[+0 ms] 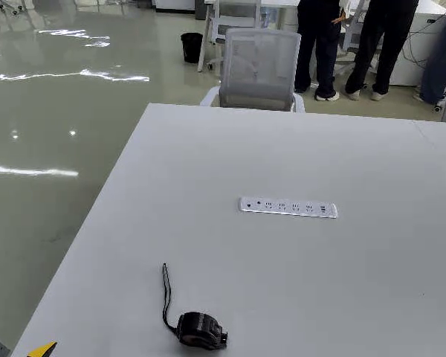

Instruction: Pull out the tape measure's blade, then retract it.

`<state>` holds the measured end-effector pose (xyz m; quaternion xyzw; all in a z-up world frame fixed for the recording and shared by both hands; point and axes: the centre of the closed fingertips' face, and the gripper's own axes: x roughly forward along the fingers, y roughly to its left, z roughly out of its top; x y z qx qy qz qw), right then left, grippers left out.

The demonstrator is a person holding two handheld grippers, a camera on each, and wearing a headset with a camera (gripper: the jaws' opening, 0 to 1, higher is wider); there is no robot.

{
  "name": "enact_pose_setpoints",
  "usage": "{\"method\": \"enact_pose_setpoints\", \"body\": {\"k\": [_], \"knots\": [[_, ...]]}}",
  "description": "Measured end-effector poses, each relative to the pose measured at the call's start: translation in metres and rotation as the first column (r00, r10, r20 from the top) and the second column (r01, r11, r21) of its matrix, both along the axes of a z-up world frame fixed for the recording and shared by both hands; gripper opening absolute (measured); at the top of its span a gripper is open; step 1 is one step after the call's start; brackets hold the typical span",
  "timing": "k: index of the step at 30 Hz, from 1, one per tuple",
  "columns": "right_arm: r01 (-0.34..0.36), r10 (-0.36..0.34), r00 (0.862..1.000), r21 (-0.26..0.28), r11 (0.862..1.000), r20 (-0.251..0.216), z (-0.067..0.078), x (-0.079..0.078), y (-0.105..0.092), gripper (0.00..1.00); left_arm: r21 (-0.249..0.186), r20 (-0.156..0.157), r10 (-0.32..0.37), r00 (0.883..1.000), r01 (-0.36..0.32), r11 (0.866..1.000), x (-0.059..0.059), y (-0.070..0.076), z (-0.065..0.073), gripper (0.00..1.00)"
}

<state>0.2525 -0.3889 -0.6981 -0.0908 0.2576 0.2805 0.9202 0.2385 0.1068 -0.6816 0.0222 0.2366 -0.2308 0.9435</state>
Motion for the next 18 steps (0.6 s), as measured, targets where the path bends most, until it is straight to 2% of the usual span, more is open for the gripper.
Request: {"method": "enact_pose_setpoints", "body": {"k": [6, 11, 15, 18], "knots": [[-0.027, 0.027, 1.000, -0.009, 1.000, -0.001, 0.005, 0.008, 0.010, 1.00, -0.002, -0.020, -0.025, 0.999, 0.025, 1.000, 0.011, 0.000, -0.005, 0.99], [-0.041, 0.040, 0.999, -0.027, 0.999, -0.016, 0.005, 0.014, 0.018, 1.00, 0.011, -0.012, -0.086, 0.996, 0.086, 0.996, 0.018, -0.007, -0.001, 0.99], [-0.052, 0.051, 0.999, -0.032, 0.998, -0.015, 0.006, 0.018, 0.022, 1.00, 0.021, -0.019, -0.101, 0.995, 0.101, 0.995, 0.022, -0.006, -0.002, 0.99], [-0.065, 0.065, 0.998, -0.036, 0.997, -0.013, 0.006, 0.021, 0.025, 1.00, -0.007, -0.014, -0.115, 0.993, 0.115, 0.993, 0.025, -0.013, 0.005, 0.99]]}}
